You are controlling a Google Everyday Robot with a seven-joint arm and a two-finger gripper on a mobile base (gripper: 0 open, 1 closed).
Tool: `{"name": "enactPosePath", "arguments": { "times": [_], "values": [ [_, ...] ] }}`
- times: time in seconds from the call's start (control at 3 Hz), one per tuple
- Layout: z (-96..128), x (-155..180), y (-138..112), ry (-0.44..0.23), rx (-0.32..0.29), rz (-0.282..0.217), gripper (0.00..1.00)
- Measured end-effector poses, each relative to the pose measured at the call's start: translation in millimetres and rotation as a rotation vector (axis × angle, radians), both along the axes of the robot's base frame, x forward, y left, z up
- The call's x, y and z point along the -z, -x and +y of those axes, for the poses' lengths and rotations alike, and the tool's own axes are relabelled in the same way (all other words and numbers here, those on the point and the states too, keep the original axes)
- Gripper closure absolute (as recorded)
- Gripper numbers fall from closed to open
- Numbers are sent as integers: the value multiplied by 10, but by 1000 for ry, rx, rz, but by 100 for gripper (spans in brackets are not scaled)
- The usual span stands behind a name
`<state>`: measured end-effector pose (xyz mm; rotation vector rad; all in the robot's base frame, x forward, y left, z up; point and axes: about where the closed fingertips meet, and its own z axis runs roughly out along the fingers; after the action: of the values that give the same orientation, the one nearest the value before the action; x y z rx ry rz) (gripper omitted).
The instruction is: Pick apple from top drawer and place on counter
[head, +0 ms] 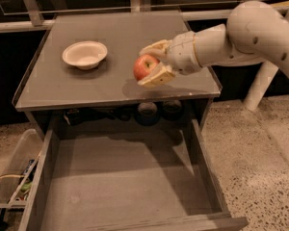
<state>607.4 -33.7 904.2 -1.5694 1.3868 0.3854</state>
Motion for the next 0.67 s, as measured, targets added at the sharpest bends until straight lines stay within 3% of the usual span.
{"name": "enactPosePath", "arguments": {
  "times": [0.33, 0.67],
  "values": [
    [107, 1, -497, -65, 37, 15, 100],
    [130, 102, -860, -76, 98, 48, 100]
  ]
}}
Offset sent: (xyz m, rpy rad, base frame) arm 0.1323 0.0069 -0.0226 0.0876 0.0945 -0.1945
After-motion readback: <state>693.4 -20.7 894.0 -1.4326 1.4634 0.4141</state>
